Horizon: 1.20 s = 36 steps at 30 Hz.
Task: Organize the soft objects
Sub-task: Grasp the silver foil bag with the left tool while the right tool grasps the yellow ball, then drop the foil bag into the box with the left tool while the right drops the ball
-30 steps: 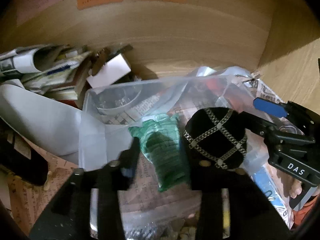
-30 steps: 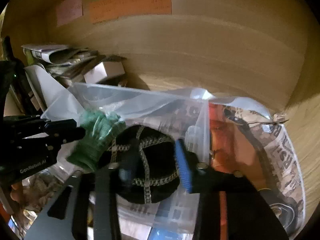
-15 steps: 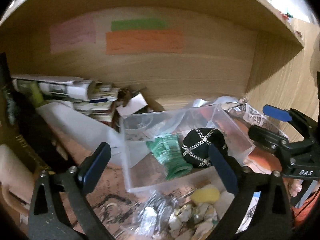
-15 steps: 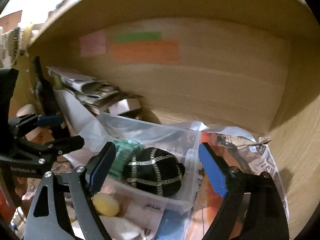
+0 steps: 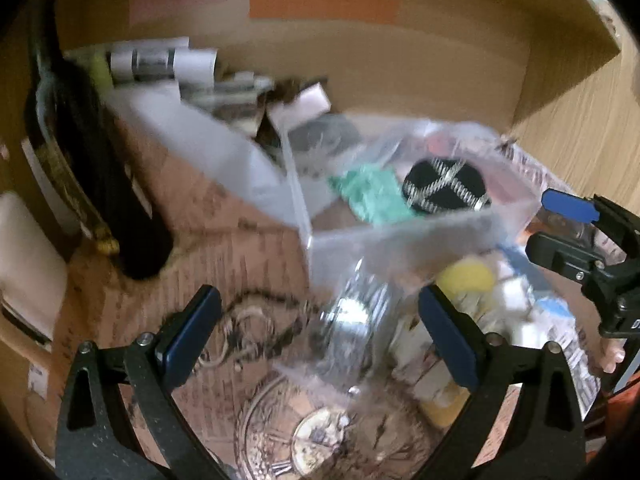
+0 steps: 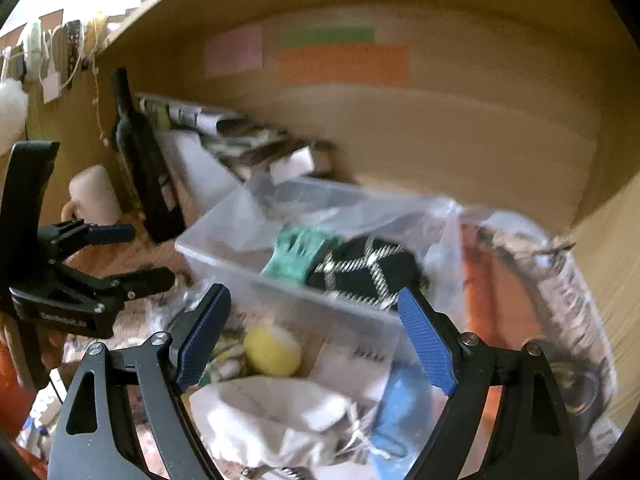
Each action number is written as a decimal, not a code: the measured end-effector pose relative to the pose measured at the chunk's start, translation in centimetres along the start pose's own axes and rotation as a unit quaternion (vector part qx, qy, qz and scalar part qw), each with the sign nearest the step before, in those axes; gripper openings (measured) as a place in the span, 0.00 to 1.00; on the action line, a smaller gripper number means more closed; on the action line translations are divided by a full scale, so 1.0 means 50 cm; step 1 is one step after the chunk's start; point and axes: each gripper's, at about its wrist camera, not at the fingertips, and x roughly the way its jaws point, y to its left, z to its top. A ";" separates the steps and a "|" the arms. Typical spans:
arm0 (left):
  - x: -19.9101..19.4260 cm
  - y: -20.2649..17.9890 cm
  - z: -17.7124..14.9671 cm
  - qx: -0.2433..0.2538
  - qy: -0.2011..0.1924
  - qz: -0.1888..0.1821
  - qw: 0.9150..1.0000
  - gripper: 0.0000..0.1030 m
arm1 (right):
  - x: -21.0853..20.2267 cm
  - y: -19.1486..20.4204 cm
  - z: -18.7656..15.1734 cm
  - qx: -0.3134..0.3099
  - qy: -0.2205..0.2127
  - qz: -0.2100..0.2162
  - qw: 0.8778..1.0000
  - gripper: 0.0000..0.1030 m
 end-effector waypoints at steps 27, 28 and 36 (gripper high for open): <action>0.060 -0.017 -0.051 -0.002 0.057 -0.063 0.996 0.33 | 0.077 0.024 -0.042 0.001 0.071 0.047 0.996 0.38; 0.052 -0.017 -0.053 -0.002 0.054 -0.060 0.997 0.33 | 0.072 0.024 -0.040 0.000 0.066 0.045 0.997 0.38; -0.039 -0.004 -0.033 -0.005 0.004 -0.041 0.999 0.33 | 0.009 0.011 -0.024 0.003 0.021 0.026 0.999 0.38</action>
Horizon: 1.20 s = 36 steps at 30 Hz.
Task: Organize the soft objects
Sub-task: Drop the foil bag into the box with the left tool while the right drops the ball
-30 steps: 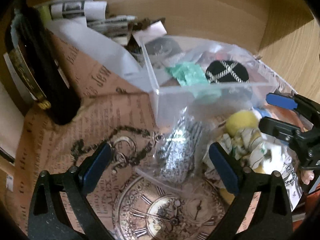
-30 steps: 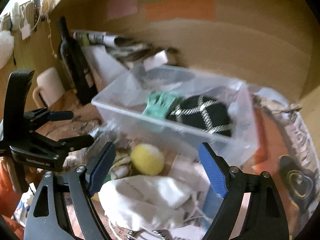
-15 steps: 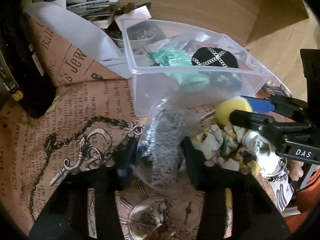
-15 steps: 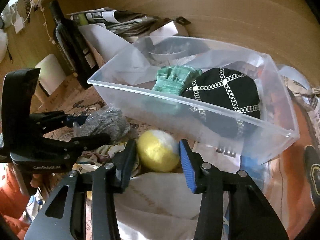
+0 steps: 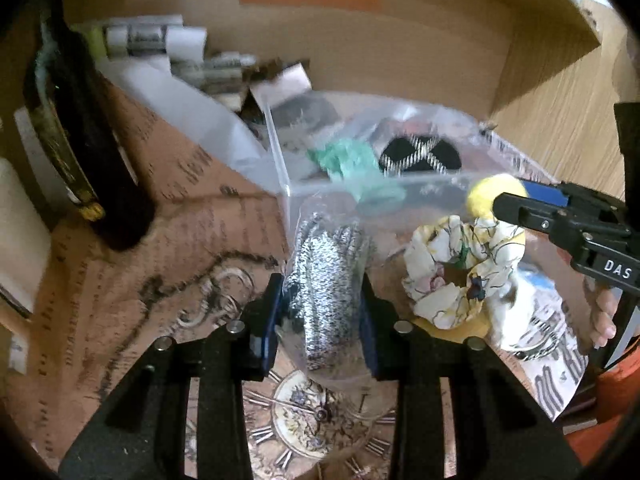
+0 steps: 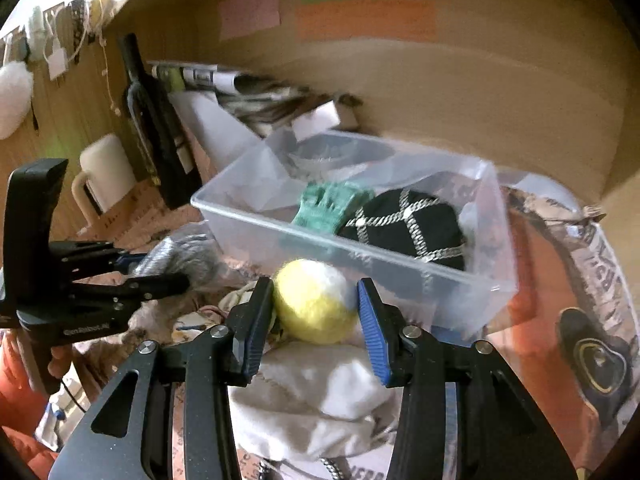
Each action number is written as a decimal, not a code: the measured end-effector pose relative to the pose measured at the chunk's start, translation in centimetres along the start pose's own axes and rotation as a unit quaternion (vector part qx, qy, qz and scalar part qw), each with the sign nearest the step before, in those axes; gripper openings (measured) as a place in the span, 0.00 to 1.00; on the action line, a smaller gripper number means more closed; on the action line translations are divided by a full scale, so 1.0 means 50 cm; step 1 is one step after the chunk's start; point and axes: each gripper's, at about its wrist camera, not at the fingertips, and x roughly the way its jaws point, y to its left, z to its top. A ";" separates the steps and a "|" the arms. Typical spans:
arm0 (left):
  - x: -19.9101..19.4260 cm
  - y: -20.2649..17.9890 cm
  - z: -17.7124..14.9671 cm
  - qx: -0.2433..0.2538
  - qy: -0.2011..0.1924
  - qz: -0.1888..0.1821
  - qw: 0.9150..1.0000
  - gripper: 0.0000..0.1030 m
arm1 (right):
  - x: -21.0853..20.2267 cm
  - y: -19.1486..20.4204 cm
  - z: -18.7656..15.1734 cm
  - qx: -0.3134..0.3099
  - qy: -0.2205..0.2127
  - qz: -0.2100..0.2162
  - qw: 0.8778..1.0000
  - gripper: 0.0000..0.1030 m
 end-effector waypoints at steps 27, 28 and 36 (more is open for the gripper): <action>0.077 -0.026 0.161 -0.001 -0.029 0.007 1.000 0.33 | 0.040 -0.094 0.062 0.019 -0.019 -0.067 0.997 0.39; 0.081 -0.029 0.165 0.002 -0.029 0.010 1.000 0.33 | 0.045 -0.094 0.061 0.019 -0.017 -0.068 0.997 0.39; 0.126 -0.049 0.175 0.024 -0.014 0.021 0.999 0.33 | 0.054 -0.094 0.054 0.015 -0.009 -0.073 0.997 0.63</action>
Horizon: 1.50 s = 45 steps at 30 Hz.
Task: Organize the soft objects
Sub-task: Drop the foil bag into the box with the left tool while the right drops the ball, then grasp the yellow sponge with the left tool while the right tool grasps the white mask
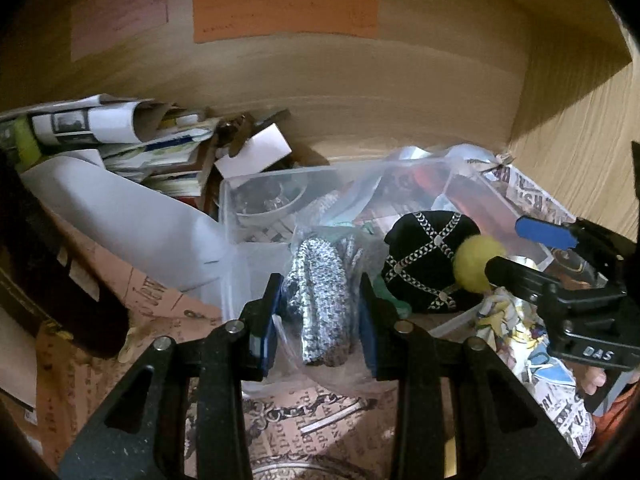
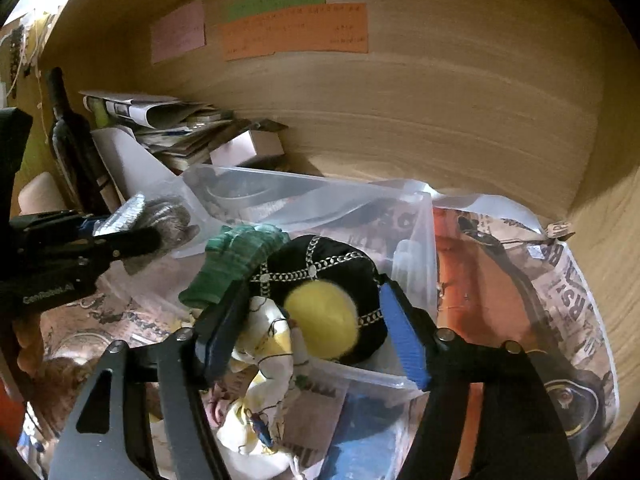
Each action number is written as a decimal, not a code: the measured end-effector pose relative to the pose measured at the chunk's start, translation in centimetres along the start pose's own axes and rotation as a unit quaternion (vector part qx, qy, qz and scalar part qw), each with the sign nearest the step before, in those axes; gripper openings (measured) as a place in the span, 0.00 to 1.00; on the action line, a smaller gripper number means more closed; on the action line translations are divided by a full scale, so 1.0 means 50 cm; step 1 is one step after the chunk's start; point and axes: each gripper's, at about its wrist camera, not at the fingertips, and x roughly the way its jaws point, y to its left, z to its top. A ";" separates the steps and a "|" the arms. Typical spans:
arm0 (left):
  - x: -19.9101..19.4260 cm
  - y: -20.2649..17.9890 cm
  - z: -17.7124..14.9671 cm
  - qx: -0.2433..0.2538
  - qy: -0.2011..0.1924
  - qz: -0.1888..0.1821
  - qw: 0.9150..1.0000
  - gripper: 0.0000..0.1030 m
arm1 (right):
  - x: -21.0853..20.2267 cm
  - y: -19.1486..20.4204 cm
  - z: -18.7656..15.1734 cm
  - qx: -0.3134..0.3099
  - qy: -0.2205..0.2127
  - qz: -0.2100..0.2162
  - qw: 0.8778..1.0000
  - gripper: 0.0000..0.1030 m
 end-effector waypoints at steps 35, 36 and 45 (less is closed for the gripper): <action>-0.104 -0.063 -0.188 0.038 0.029 -0.019 0.999 0.96 | -0.122 0.072 -0.119 0.009 0.016 0.066 0.998 0.95; -0.099 -0.063 -0.193 0.037 0.034 -0.022 0.998 0.96 | -0.113 0.076 -0.126 0.010 0.028 0.072 0.997 0.95; -0.074 -0.057 -0.214 -0.007 0.049 -0.065 0.997 0.94 | -0.064 0.074 -0.159 0.033 0.084 0.120 0.989 0.64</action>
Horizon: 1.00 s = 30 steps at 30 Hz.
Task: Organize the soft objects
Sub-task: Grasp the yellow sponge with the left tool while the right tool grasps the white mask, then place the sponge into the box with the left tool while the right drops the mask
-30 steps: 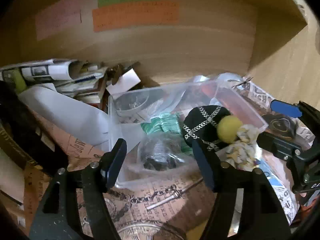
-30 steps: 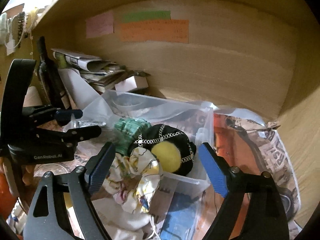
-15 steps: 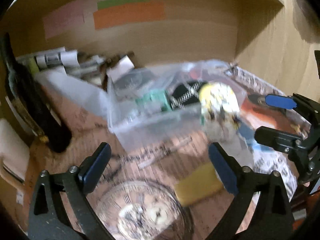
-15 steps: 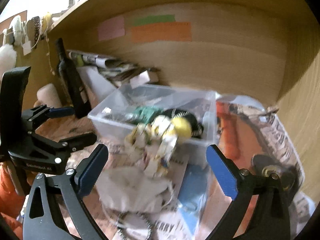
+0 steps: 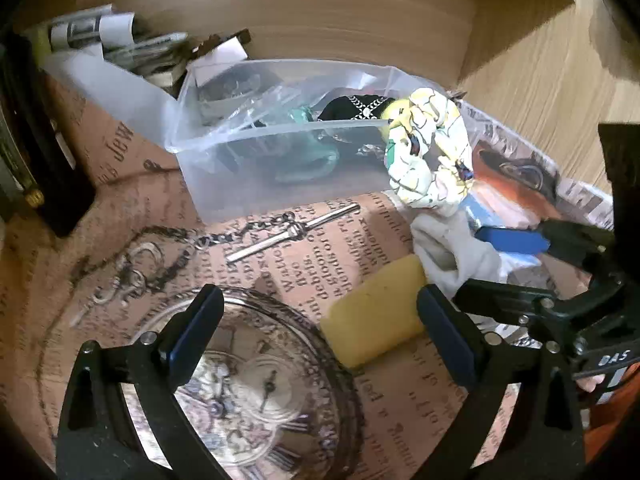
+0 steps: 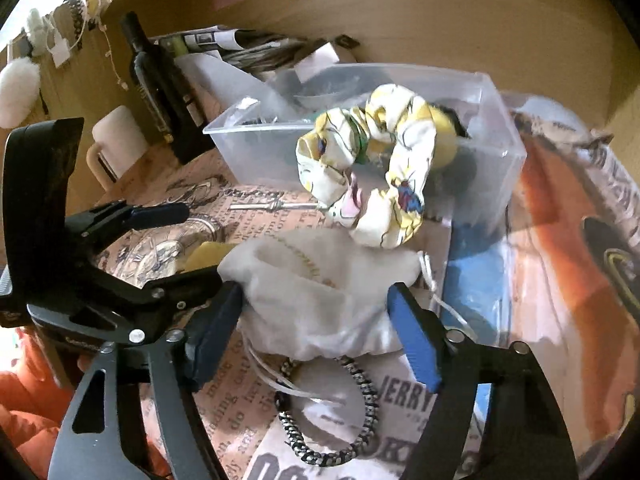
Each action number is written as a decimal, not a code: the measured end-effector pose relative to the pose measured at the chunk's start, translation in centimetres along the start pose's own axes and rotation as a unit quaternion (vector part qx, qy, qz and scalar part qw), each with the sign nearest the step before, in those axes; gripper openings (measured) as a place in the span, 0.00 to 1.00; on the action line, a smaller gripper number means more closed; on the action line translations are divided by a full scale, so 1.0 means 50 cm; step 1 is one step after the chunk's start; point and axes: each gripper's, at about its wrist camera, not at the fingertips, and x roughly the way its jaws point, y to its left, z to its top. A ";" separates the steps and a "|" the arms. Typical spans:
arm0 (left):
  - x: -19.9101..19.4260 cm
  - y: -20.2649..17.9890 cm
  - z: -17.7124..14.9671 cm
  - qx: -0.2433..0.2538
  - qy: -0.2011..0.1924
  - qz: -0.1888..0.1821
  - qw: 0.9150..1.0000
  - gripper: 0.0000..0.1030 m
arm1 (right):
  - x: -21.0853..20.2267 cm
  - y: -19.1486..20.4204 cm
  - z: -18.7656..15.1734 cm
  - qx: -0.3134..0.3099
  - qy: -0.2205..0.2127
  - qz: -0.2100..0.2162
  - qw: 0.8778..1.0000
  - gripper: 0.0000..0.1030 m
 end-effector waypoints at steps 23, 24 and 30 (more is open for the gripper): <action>-0.041 -0.053 0.002 0.042 -0.021 -0.013 0.999 0.32 | -0.103 -0.021 -0.008 0.001 -0.063 -0.028 0.998 0.14; -0.047 -0.055 0.005 0.043 -0.026 -0.009 0.999 0.32 | -0.111 -0.023 -0.008 0.001 -0.068 -0.031 0.997 0.14; -0.102 -0.045 0.029 0.039 -0.068 0.006 0.997 0.32 | -0.154 -0.021 -0.010 0.000 -0.096 -0.051 0.994 0.14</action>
